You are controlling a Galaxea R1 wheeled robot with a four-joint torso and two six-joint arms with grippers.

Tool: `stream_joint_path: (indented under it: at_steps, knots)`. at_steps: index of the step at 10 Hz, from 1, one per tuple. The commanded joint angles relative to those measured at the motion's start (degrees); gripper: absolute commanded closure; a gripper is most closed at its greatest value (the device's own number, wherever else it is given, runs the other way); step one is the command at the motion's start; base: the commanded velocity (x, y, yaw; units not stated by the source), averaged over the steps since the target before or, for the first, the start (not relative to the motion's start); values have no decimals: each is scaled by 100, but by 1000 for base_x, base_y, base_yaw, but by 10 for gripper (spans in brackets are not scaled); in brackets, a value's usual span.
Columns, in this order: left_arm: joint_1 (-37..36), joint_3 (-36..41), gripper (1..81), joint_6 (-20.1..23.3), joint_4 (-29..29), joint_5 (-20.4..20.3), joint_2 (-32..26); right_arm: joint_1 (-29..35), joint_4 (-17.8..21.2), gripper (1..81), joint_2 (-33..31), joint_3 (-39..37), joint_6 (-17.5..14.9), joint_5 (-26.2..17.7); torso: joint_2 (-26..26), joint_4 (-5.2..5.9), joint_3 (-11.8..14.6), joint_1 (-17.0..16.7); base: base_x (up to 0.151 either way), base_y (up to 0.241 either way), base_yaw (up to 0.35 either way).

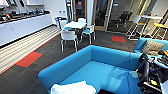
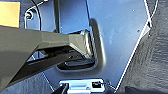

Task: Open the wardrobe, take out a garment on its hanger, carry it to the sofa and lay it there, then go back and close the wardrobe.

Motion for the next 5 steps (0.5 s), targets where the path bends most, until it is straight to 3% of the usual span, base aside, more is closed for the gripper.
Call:
stream_joint_path:
  at_steps: [1,4,5]
  knots:
    - [-63,-84,10,30,111,96,61,86,3,10,23,36,6,-350,0,0,0,3,0,0,0]
    - [-63,-75,10,21,147,105,123,86,3,10,23,45,6,-350,-2,0,2,3,0,0,0]
    - [-46,-75,10,12,155,105,131,86,3,10,31,45,-3,-350,-2,0,2,3,-64,0,0]
